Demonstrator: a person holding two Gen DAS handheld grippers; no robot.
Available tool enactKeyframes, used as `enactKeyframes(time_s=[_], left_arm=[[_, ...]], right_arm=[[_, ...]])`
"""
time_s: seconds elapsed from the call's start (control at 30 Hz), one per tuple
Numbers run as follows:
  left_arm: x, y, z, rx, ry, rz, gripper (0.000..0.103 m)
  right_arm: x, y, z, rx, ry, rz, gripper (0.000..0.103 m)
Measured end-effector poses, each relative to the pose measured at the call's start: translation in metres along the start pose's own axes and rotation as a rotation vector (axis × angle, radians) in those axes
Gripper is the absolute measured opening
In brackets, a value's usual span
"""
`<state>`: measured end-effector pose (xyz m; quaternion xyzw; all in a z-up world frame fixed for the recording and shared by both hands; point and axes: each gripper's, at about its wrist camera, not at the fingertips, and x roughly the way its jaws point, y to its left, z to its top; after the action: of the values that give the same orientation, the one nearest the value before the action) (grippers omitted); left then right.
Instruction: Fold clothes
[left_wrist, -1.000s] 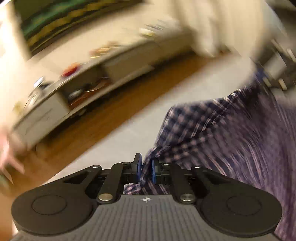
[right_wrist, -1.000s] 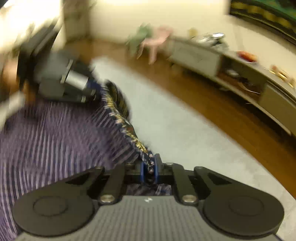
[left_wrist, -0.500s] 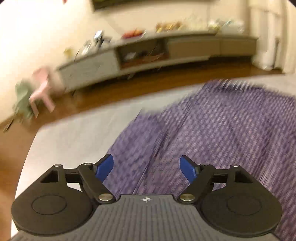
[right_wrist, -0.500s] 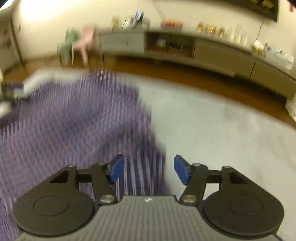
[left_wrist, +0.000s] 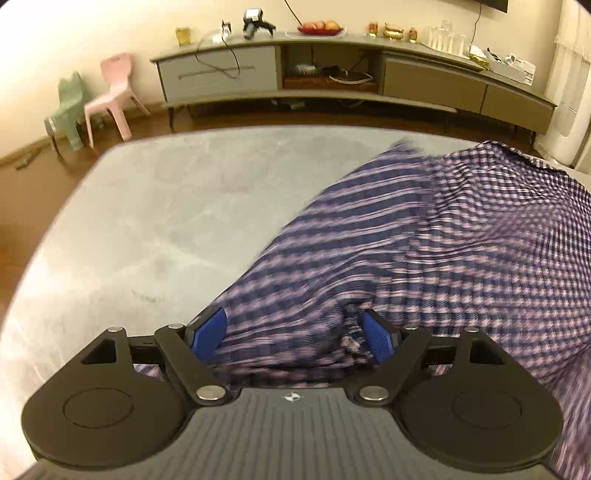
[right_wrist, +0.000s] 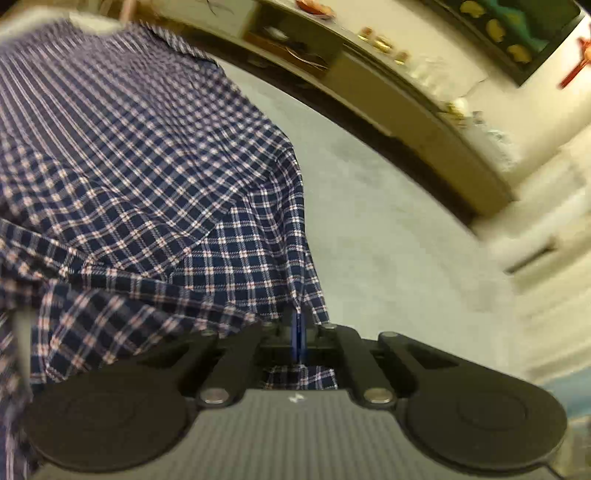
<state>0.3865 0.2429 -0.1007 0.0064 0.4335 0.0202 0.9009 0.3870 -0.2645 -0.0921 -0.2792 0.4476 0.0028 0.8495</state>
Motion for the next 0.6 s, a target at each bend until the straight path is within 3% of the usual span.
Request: enactKeyframes(time_s=[0.07, 0.13, 0.23, 0.3, 0.43, 0.6], left_arm=[[-0.003, -0.001, -0.003, -0.008, -0.008, 0.001, 0.08], [-0.004, -0.004, -0.003, -0.009, -0.017, -0.014, 0.08], [-0.004, -0.009, 0.004, -0.006, -0.04, -0.046, 0.08], [-0.004, -0.016, 0.018, 0.005, -0.069, -0.069, 0.08], [-0.001, -0.039, 0.051, 0.056, -0.118, -0.115, 0.08], [0.046, -0.077, 0.091, 0.188, -0.074, -0.045, 0.077]], right_arm=[[-0.01, -0.006, 0.006, 0.064, -0.021, 0.003, 0.013], [-0.033, -0.01, 0.015, 0.149, -0.101, 0.072, 0.017], [-0.055, -0.009, 0.04, 0.227, -0.183, 0.224, 0.036], [-0.054, -0.006, 0.059, 0.228, -0.198, 0.275, 0.048], [-0.025, -0.004, 0.106, 0.27, -0.215, 0.309, 0.061], [0.033, -0.015, 0.136, 0.359, -0.175, 0.353, 0.062]])
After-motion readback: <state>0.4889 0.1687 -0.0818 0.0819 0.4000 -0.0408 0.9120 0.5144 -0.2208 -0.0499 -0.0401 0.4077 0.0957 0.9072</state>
